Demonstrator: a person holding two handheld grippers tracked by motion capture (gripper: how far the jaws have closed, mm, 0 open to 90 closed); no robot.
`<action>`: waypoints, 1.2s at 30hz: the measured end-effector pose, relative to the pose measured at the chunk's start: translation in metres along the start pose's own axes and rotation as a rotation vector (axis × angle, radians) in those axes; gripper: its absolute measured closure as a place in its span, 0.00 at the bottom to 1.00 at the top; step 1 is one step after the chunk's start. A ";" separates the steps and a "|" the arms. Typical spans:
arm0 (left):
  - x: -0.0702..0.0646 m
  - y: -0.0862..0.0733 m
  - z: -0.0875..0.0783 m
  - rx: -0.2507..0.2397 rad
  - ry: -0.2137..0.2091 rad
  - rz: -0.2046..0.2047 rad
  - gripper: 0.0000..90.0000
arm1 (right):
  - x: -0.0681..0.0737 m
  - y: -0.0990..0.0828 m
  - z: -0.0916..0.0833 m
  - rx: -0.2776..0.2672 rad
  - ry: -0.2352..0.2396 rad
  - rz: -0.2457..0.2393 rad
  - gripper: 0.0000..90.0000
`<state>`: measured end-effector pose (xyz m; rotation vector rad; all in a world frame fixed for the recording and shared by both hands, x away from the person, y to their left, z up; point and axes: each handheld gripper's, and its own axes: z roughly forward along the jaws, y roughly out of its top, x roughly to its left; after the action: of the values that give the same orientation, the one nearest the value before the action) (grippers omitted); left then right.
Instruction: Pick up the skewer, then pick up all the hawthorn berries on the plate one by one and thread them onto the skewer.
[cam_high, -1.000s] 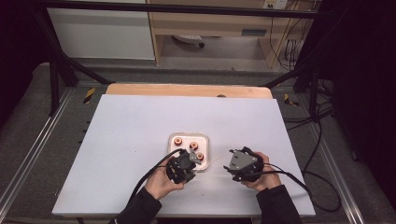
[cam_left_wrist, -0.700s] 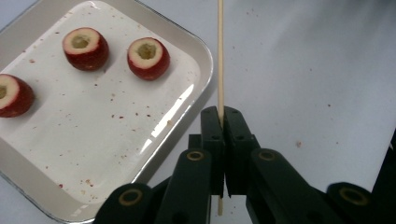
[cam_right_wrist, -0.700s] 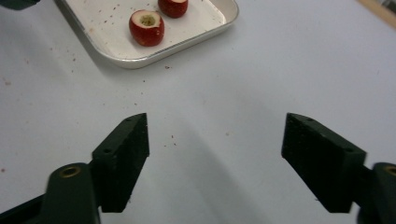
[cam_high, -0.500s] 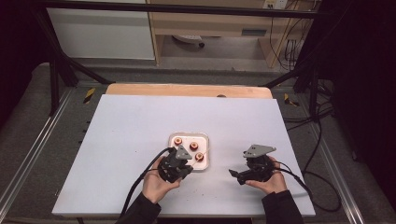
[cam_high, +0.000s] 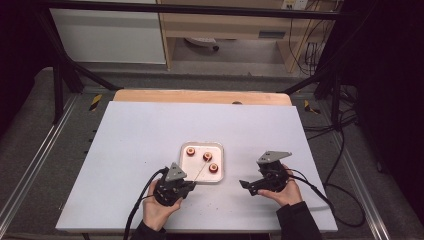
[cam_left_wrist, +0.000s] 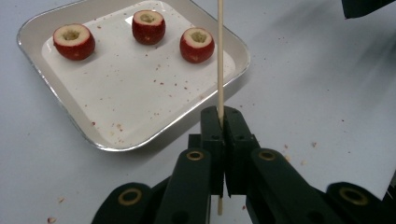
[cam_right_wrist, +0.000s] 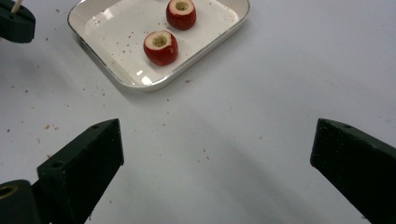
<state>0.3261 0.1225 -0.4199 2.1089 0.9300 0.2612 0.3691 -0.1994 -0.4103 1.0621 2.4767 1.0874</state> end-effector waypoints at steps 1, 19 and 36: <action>0.001 -0.001 -0.001 -0.002 0.003 0.002 0.98 | 0.001 0.003 0.002 0.006 0.000 0.005 0.03; 0.012 -0.028 -0.017 -0.064 0.020 -0.043 0.98 | 0.014 0.047 0.032 0.043 0.004 0.053 0.03; 0.019 -0.035 -0.022 -0.074 0.013 -0.060 0.98 | 0.031 0.085 0.069 0.130 0.027 0.041 0.12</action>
<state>0.3107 0.1633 -0.4341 2.0105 0.9753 0.2748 0.4249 -0.1009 -0.3953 1.1458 2.5882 0.9697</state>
